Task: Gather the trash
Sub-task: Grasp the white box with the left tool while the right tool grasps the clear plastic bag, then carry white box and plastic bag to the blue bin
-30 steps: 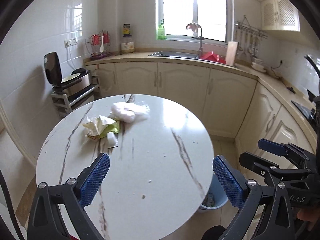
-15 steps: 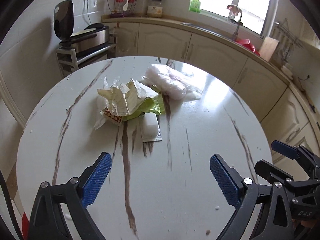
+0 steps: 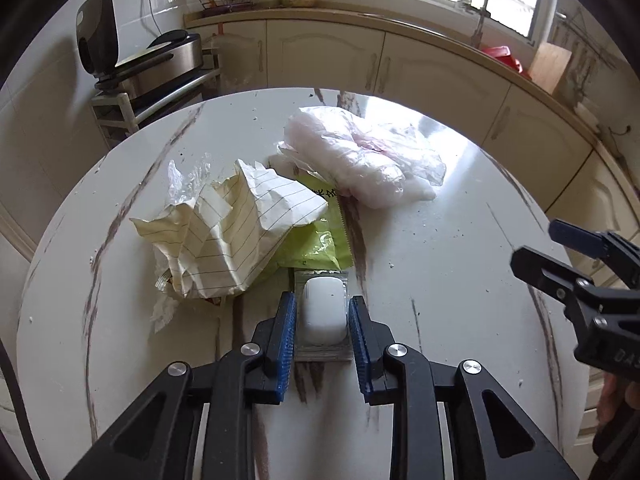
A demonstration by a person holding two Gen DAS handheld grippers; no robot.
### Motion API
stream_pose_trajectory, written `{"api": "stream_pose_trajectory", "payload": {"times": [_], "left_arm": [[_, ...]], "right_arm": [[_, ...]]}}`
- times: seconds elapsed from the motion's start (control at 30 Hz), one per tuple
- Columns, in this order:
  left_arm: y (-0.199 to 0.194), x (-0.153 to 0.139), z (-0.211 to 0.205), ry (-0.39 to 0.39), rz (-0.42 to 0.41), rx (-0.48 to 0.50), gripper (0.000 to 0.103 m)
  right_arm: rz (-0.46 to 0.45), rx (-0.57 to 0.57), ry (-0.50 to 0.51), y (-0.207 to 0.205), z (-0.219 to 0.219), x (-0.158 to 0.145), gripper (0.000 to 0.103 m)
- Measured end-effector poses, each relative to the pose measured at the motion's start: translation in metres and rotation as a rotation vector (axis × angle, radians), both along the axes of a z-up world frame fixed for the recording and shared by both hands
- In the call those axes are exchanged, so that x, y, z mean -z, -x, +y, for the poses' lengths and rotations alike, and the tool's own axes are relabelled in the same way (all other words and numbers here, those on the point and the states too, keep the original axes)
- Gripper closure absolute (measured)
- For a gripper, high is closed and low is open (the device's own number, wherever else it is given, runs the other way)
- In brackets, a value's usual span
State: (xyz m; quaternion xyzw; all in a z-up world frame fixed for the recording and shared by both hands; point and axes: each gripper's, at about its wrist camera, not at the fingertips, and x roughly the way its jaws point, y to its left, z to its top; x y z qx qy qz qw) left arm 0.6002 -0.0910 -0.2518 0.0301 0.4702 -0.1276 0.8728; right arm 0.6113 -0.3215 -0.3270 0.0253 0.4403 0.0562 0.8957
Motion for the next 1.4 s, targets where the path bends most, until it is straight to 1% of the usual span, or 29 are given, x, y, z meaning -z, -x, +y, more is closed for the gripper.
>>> {"api": "stream_pose_trajectory", "payload": {"times": [0.07,0.13,0.23,0.33,0.43,0.53,0.57,0.63,0.67,0.7,0.73,0.8,0.9,0.97,1.0,1.1,1.23,1.4], "left_arm": [[0.003,0.002,0.012,-0.008,-0.006,-0.002,0.080],[0.010,0.002,0.028,0.001,-0.007,-0.005,0.080],[0.027,0.000,0.055,0.000,-0.010,-0.032,0.080],[0.034,-0.004,0.085,-0.007,-0.021,-0.081,0.081],[0.036,-0.008,0.112,-0.004,-0.030,-0.129,0.081],[0.040,-0.009,0.127,-0.007,-0.028,-0.155,0.081],[0.039,-0.009,0.131,-0.004,-0.026,-0.160,0.081],[0.038,-0.009,0.136,0.001,-0.021,-0.164,0.081],[0.044,-0.008,0.132,0.002,-0.022,-0.167,0.081],[0.045,-0.009,0.132,0.004,-0.022,-0.167,0.081],[0.046,-0.009,0.131,0.008,-0.021,-0.162,0.081],[0.051,-0.012,0.125,0.015,-0.024,-0.156,0.081],[0.059,-0.014,0.114,0.034,-0.029,-0.147,0.081],[0.066,-0.019,0.106,0.047,-0.032,-0.130,0.086],[0.070,-0.022,0.102,0.053,-0.033,-0.122,0.086],[0.082,-0.030,0.091,0.058,-0.045,-0.094,0.086],[0.103,-0.036,0.076,0.087,-0.042,-0.071,0.087],[0.134,-0.042,0.059,0.106,-0.044,-0.038,0.087]], "right_arm": [[-0.003,-0.021,-0.004,-0.010,0.007,-0.002,0.024],[-0.002,-0.042,0.000,-0.020,0.017,-0.003,0.024],[0.003,-0.079,0.013,-0.040,0.037,-0.001,0.024],[0.009,-0.079,-0.003,-0.062,0.051,0.000,0.024],[0.002,-0.080,0.008,-0.082,0.065,0.003,0.024],[0.029,-0.100,-0.012,-0.099,0.075,0.011,0.023],[0.044,-0.104,-0.005,-0.105,0.079,0.016,0.023],[0.077,-0.112,-0.009,-0.111,0.080,0.027,0.025],[0.078,-0.104,-0.012,-0.110,0.078,0.029,0.031],[0.068,-0.099,-0.016,-0.109,0.074,0.028,0.046],[0.069,-0.100,-0.038,-0.107,0.069,0.026,0.052],[0.074,-0.101,-0.075,-0.102,0.060,0.022,0.057],[0.064,-0.072,-0.097,-0.087,0.040,0.019,0.060],[0.046,-0.053,-0.143,-0.072,0.022,0.014,0.060],[0.035,-0.046,-0.163,-0.062,0.014,0.010,0.060],[-0.010,-0.041,-0.191,-0.027,-0.002,-0.006,0.060],[-0.049,-0.073,-0.229,0.026,-0.011,-0.023,0.060],[-0.084,-0.091,-0.242,0.085,-0.016,-0.032,0.060]]}}
